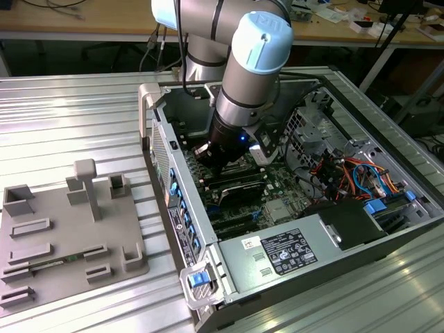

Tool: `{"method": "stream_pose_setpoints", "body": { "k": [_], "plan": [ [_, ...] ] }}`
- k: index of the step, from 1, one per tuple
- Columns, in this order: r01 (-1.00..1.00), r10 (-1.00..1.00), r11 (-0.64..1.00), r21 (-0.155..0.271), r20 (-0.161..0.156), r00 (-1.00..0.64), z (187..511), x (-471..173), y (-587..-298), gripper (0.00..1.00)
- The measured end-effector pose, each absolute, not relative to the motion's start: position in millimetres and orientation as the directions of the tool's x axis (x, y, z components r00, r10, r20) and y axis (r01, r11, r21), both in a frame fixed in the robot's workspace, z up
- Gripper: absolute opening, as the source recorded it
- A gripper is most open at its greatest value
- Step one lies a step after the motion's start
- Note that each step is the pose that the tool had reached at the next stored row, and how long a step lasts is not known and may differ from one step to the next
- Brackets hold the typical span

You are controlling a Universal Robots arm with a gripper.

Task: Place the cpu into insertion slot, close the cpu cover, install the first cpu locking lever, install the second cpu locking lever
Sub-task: 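Install the second cpu locking lever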

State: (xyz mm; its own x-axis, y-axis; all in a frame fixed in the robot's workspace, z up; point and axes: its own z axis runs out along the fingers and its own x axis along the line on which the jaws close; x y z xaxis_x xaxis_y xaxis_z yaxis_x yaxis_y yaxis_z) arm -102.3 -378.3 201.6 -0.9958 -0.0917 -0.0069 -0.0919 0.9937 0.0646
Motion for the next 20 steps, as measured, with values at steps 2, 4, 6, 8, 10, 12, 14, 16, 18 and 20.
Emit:
{"method": "stream_pose_setpoints", "body": {
  "k": [2, 4, 6, 8, 10, 12, 14, 16, 18, 20],
  "plan": [
    [-0.092, -0.092, 0.994, 0.064, -0.007, -0.996, 202, -102, -378, 0.11],
    [-0.092, -0.092, 0.994, 0.065, -0.007, -0.996, 202, -102, -377, 0.11],
    [-0.092, -0.092, 0.994, 0.065, -0.007, -0.996, 202, -102, -376, 0.11],
    [-0.092, -0.092, 0.994, 0.065, -0.007, -0.996, 202, -102, -376, 0.11],
    [-0.092, -0.092, 0.994, 0.065, -0.007, -0.996, 203, -102, -376, 0.11],
    [-0.092, -0.092, 0.994, 0.065, -0.007, -0.996, 208, -102, -375, 0.11],
    [-0.092, -0.092, 0.994, 0.065, -0.007, -0.996, 213, -102, -375, 0.11],
    [-0.092, -0.092, 0.994, 0.065, -0.007, -0.996, 219, -102, -374, 0.11],
    [-0.092, -0.092, 0.994, 0.065, -0.007, -0.996, 224, -102, -374, 0.11],
    [-0.092, -0.092, 0.994, 0.065, -0.007, -0.996, 228, -102, -373, 0.11]
  ]
}}
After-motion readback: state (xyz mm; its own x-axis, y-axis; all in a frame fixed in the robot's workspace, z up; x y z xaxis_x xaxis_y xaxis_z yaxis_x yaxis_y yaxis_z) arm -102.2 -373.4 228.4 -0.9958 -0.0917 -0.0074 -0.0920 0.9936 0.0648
